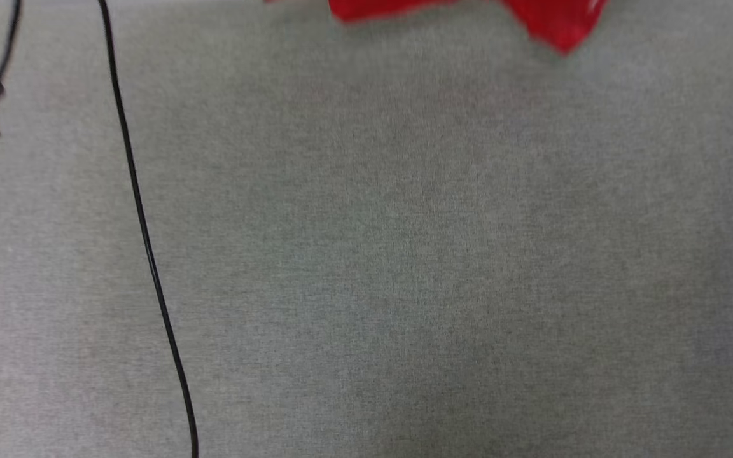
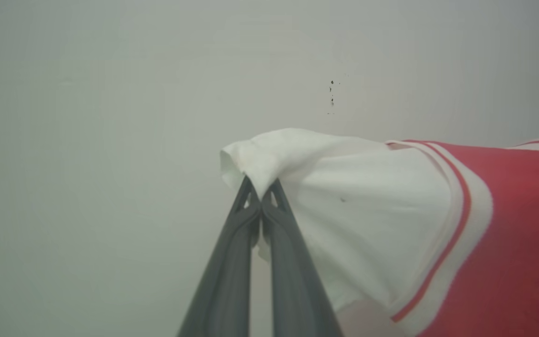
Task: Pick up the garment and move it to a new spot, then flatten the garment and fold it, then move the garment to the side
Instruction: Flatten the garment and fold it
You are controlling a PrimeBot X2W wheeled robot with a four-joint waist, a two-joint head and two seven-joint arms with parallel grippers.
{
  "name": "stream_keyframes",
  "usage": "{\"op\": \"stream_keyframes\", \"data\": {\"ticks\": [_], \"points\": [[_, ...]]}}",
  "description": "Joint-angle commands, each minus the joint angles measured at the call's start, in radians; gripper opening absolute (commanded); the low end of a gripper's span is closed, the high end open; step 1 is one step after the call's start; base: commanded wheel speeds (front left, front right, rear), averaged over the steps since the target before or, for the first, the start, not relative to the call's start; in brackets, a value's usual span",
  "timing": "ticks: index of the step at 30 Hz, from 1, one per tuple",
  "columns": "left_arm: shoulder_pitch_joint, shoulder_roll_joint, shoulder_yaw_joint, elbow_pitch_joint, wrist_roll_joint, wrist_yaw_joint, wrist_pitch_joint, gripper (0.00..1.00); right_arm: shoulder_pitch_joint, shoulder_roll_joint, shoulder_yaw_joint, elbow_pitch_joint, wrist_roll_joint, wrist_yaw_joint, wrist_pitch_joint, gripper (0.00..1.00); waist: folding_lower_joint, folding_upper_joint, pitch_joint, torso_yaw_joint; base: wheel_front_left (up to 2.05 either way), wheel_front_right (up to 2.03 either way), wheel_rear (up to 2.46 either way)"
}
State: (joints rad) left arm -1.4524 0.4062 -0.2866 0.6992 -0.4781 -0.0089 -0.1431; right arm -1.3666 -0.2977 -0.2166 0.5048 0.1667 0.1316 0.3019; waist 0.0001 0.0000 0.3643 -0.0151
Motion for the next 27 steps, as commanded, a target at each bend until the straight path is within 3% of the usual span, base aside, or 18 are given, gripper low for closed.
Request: {"op": "stream_keyframes", "data": {"ticks": [1,9,12,16,21,27], "points": [[-0.024,0.011,0.007,0.017,0.002,-0.005,-0.016,0.00,-0.023,-0.005,0.005,0.011,-0.007,-0.002,-0.010,0.00,-0.0001,0.0000,0.035,-0.006,0.00,0.00,0.00],[-0.057,0.005,0.023,0.137,-0.029,-0.045,-0.077,0.00,-0.086,0.028,0.060,0.104,0.019,-0.002,-0.056,0.00,-0.0001,0.0000,0.144,-0.011,0.00,0.00,0.00],[-0.010,-0.015,0.028,0.216,-0.071,-0.090,-0.099,0.00,-0.086,0.049,0.110,0.186,0.058,-0.002,-0.099,0.00,-0.0001,0.0000,0.217,-0.011,0.00,0.00,0.00],[0.026,-0.027,0.029,0.280,-0.114,-0.113,-0.107,0.00,-0.062,0.071,0.161,0.263,0.092,-0.002,-0.120,0.00,-0.0001,0.0000,0.253,-0.017,0.00,0.00,0.00],[0.108,-0.030,0.018,0.329,-0.169,-0.121,-0.114,0.00,0.014,0.084,0.250,0.324,0.139,-0.001,-0.142,0.00,-0.0001,0.0000,0.244,-0.025,0.00,0.00,0.00],[0.304,-0.032,-0.015,0.267,-0.240,-0.122,-0.122,0.00,0.206,0.075,0.339,0.312,0.221,-0.001,-0.170,0.00,-0.0001,0.0000,0.175,-0.014,0.00,0.00,0.00]]}}
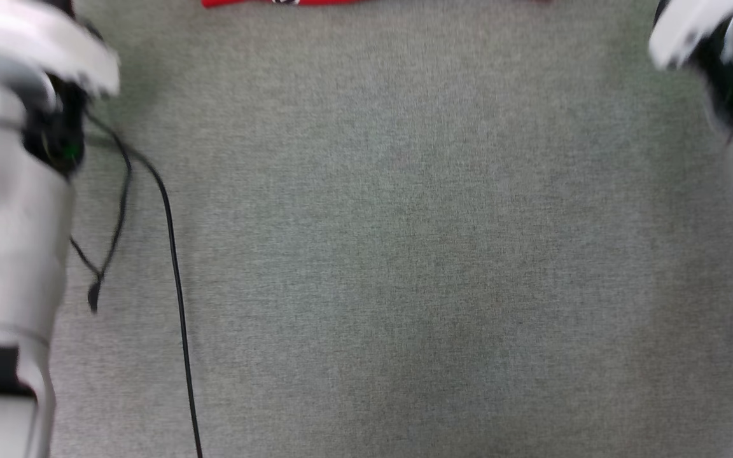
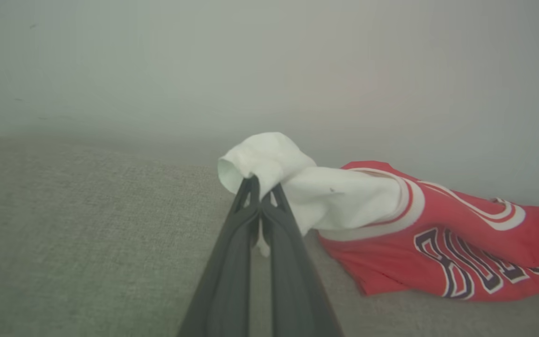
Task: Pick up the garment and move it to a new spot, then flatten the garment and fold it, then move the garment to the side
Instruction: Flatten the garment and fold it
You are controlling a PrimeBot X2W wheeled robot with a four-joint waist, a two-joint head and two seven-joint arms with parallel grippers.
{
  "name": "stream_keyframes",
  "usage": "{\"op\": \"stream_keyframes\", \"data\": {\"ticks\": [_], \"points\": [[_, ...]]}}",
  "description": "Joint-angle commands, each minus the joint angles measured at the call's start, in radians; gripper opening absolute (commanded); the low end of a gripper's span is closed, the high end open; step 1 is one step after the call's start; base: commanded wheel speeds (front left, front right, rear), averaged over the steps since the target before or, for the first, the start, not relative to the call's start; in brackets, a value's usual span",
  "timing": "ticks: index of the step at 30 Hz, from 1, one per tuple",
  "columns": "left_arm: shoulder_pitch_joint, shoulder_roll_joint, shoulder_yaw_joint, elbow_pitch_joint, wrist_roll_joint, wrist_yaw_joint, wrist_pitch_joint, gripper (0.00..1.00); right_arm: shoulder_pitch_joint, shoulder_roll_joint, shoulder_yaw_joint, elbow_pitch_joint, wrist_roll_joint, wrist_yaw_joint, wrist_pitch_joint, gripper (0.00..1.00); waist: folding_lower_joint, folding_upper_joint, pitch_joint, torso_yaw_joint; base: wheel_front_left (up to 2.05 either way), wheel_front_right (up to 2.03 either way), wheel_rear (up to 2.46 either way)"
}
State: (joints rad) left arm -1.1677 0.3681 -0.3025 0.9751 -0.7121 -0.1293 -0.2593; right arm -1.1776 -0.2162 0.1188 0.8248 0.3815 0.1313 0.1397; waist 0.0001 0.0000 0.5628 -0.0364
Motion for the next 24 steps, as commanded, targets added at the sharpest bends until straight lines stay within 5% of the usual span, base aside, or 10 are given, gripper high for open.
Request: {"op": "stream_keyframes", "data": {"ticks": [1,12,24], "points": [[0.059,0.008,0.002,-0.031,-0.008,-0.002,-0.007,0.00,0.060,-0.024,0.013,-0.012,0.002,-0.001,-0.018,0.00,-0.0001,0.0000,-0.044,0.012,0.00,0.00,0.00],[0.568,-0.020,0.156,-0.350,0.075,-0.001,-0.007,0.00,0.510,-0.057,-0.018,-0.150,0.042,-0.001,-0.061,0.00,-0.0001,0.0000,-0.234,0.039,0.00,0.00,0.00],[1.037,-0.080,0.245,-0.577,0.150,0.027,-0.007,0.00,1.027,0.036,-0.163,-0.480,0.017,-0.001,-0.010,0.00,-0.0001,0.0000,-0.419,0.038,0.00,0.00,0.00]]}}
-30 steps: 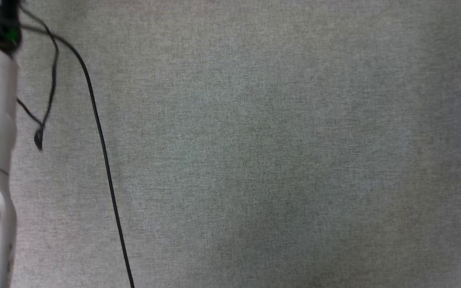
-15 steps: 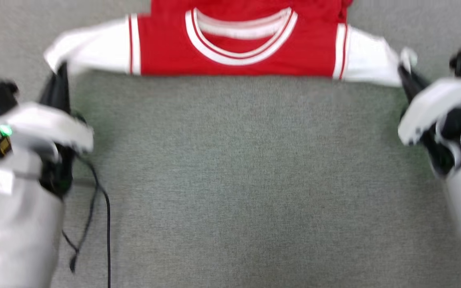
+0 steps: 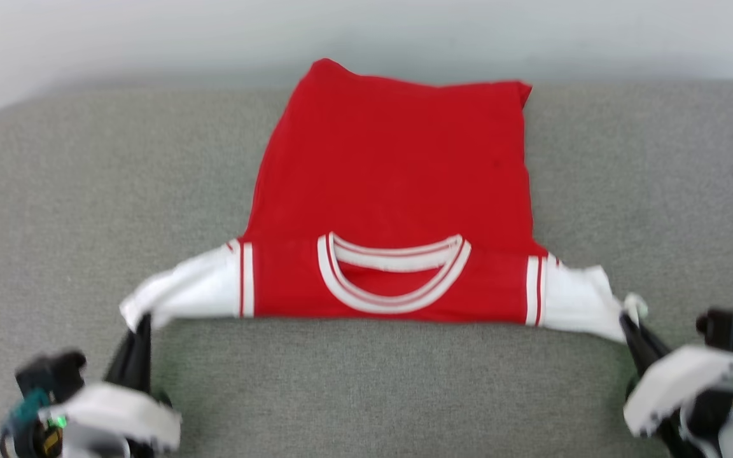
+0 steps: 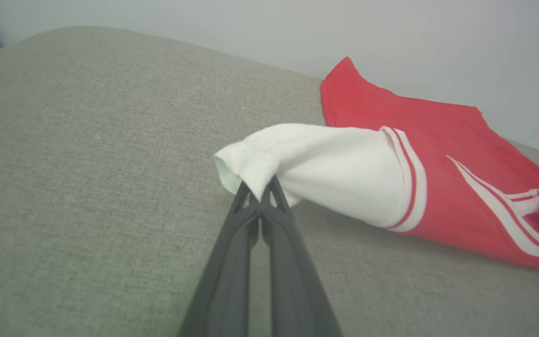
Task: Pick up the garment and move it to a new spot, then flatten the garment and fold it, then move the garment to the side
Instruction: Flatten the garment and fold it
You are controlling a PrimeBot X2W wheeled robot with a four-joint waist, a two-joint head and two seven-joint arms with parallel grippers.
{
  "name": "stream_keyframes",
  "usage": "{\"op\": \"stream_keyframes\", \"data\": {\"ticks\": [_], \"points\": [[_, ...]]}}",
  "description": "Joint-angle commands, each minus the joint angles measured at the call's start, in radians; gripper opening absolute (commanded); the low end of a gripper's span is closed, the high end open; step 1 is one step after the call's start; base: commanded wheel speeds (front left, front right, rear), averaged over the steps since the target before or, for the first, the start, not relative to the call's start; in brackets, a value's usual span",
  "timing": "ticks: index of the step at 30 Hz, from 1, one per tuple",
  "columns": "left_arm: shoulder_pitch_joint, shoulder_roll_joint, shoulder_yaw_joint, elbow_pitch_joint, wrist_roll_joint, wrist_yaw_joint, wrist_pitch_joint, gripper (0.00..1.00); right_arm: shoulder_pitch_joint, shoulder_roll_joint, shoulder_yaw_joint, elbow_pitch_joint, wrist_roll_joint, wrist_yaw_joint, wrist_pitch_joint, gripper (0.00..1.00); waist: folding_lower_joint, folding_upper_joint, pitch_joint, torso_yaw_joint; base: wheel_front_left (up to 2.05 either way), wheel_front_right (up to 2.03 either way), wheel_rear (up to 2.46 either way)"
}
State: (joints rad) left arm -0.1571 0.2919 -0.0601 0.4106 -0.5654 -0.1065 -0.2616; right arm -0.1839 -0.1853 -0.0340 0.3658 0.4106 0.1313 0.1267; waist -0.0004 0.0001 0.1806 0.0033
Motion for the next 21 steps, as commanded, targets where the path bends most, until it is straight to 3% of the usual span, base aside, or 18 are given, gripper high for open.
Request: {"op": "stream_keyframes", "data": {"ticks": [1,11,15,16,17,18,19,21], "points": [[0.058,-0.004,0.006,-0.030,0.008,0.011,-0.005,0.00,0.075,0.017,-0.029,-0.050,-0.016,-0.001,0.010,0.00,0.0004,-0.0001,-0.048,0.001,0.00,0.00,0.00],[0.271,-0.014,-0.009,-0.158,0.001,0.040,0.018,0.00,0.401,0.110,-0.117,-0.297,-0.084,-0.001,0.160,0.00,0.0004,-0.0001,-0.111,0.019,0.00,0.00,0.00],[0.309,-0.011,-0.024,-0.223,0.016,0.064,0.046,0.00,0.460,0.122,-0.127,-0.354,-0.098,-0.001,0.233,0.00,0.0004,-0.0001,-0.119,0.022,0.00,0.00,0.00],[0.314,-0.011,-0.028,-0.236,0.019,0.069,0.052,0.00,0.469,0.125,-0.123,-0.361,-0.099,-0.001,0.246,0.29,0.0004,-0.0001,-0.119,0.024,0.00,0.00,0.00],[0.316,-0.010,-0.032,-0.247,0.024,0.073,0.054,0.00,0.471,0.127,-0.122,-0.369,-0.100,-0.001,0.255,0.49,0.0004,-0.0001,-0.118,0.026,0.00,0.00,0.00],[0.316,-0.012,-0.037,-0.255,0.026,0.075,0.059,0.00,0.465,0.127,-0.120,-0.376,-0.100,-0.001,0.257,0.82,0.0004,-0.0001,-0.117,0.028,0.00,0.00,0.00],[0.313,-0.013,-0.044,-0.263,0.032,0.078,0.062,0.00,0.454,0.128,-0.118,-0.385,-0.095,-0.001,0.252,1.00,0.0004,-0.0001,-0.115,0.030,0.00,0.00,0.00],[0.301,-0.019,-0.054,-0.278,0.037,0.080,0.065,0.00,0.416,0.129,-0.131,-0.402,-0.092,-0.001,0.214,1.00,0.0004,-0.0001,-0.109,0.039,0.00,0.00,0.00]]}}
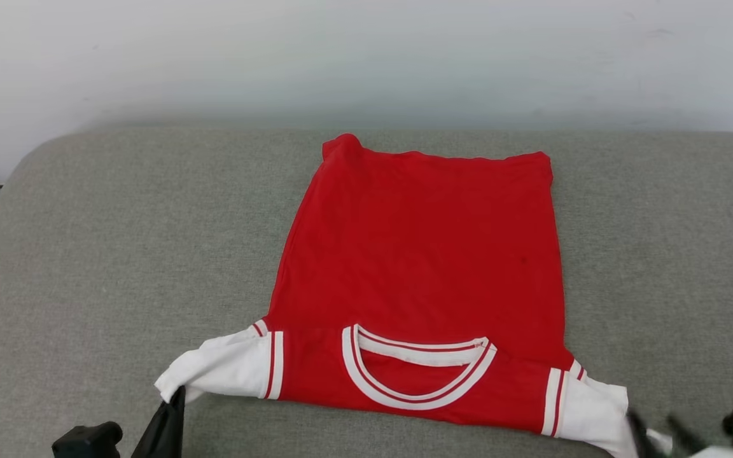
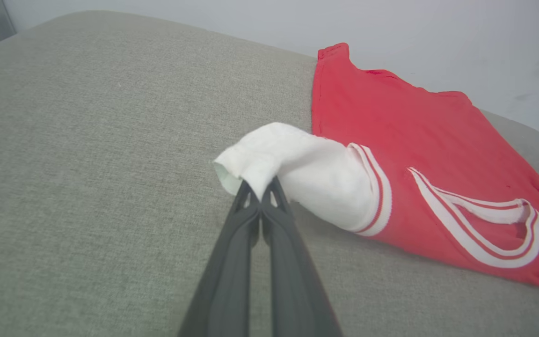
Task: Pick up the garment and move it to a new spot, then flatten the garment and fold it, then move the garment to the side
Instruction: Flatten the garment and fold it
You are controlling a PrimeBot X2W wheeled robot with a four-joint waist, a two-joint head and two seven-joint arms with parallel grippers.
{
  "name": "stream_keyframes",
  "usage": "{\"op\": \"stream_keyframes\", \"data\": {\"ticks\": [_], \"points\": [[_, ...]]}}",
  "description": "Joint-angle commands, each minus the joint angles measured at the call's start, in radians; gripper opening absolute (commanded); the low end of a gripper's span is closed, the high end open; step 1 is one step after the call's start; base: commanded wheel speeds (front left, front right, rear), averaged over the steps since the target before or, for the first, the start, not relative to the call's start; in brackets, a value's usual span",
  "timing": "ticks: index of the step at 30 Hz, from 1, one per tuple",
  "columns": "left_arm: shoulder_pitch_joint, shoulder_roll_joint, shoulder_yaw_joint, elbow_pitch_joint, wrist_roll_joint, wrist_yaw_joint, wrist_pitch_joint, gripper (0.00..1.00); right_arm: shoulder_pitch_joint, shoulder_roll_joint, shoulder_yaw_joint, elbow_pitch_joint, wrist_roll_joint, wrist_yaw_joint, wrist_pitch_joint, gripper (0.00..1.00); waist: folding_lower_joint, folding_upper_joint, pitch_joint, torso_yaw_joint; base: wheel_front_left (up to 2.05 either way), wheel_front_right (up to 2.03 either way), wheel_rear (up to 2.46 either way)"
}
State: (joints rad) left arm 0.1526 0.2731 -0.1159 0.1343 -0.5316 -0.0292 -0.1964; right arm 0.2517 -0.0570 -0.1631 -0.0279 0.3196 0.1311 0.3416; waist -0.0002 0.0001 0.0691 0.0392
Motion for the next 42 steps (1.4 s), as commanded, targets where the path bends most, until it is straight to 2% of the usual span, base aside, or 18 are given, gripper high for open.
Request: {"op": "stream_keyframes", "data": {"ticks": [1,3,7,10,14,17,22,27,33,38,39,40,41,42], "points": [[-0.014,0.000,-0.001,-0.008,0.008,0.004,0.000,0.00,-0.041,0.002,-0.012,-0.011,0.003,-0.001,-0.025,1.00,0.0002,-0.0001,0.008,0.007,0.00,0.00,0.00],[-0.025,-0.007,-0.012,-0.025,0.016,0.010,-0.001,0.00,-0.096,0.003,-0.040,-0.013,0.010,-0.001,-0.099,1.00,0.0002,-0.0001,0.023,0.014,0.00,0.00,0.00],[-0.059,-0.009,-0.035,-0.067,0.040,0.013,0.000,0.00,-0.245,-0.002,-0.095,0.064,0.023,-0.001,-0.181,1.00,0.0002,-0.0001,0.074,0.040,0.00,0.00,0.00],[-0.098,-0.008,-0.055,-0.094,0.054,0.005,0.002,0.00,-0.389,-0.030,-0.137,0.144,0.031,-0.001,-0.201,1.00,0.0002,-0.0001,0.139,0.068,0.00,0.00,0.00],[-0.159,-0.017,-0.079,-0.104,0.072,-0.013,-0.012,0.00,-0.578,-0.094,-0.143,0.275,0.024,-0.001,-0.160,1.00,0.0002,-0.0001,0.217,0.108,0.00,0.00,0.00],[-0.209,-0.029,-0.096,-0.104,0.082,-0.024,-0.028,0.00,-0.725,-0.146,-0.135,0.369,0.014,-0.001,-0.075,1.00,0.0002,-0.0001,0.271,0.140,0.00,0.00,0.00],[-0.270,-0.056,-0.119,-0.101,0.088,-0.042,-0.047,0.00,-0.930,-0.218,-0.106,0.502,-0.025,-0.001,0.149,1.00,0.0002,-0.0001,0.346,0.186,0.00,0.00,0.00],[-0.320,-0.085,-0.129,-0.106,0.095,-0.060,-0.063,0.00,-1.098,-0.258,-0.088,0.558,-0.072,-0.001,0.328,1.00,0.0002,-0.0001,0.424,0.229,0.00,0.00,0.00],[-0.365,-0.115,-0.137,-0.098,0.099,-0.077,-0.069,0.00,-1.195,-0.271,-0.073,0.619,-0.123,-0.001,0.442,1.00,0.0002,-0.0001,0.484,0.265,0.00,0.00,0.00],[-0.374,-0.140,-0.121,-0.104,0.108,-0.089,-0.071,0.00,-1.151,-0.252,-0.084,0.732,-0.174,-0.001,0.602,1.00,0.0002,-0.0001,0.487,0.277,0.00,0.00,0.00],[-0.372,-0.143,-0.117,-0.104,0.112,-0.091,-0.071,0.00,-1.141,-0.243,-0.092,0.746,-0.181,-0.001,0.631,0.66,0.0002,-0.0001,0.485,0.277,0.00,0.00,0.00],[-0.369,-0.146,-0.115,-0.104,0.114,-0.093,-0.071,0.00,-1.132,-0.238,-0.094,0.754,-0.193,-0.001,0.657,0.18,0.0002,-0.0001,0.481,0.277,0.00,0.00,0.00],[-0.365,-0.148,-0.112,-0.103,0.115,-0.092,-0.071,0.00,-1.130,-0.231,-0.098,0.749,-0.198,-0.001,0.658,0.00,0.0002,-0.0001,0.476,0.277,0.00,0.00,0.00],[-0.361,-0.149,-0.109,-0.102,0.119,-0.094,-0.071,0.00,-1.132,-0.228,-0.103,0.737,-0.201,-0.001,0.650,0.00,0.0002,-0.0001,0.470,0.276,0.00,0.00,0.00]]}}
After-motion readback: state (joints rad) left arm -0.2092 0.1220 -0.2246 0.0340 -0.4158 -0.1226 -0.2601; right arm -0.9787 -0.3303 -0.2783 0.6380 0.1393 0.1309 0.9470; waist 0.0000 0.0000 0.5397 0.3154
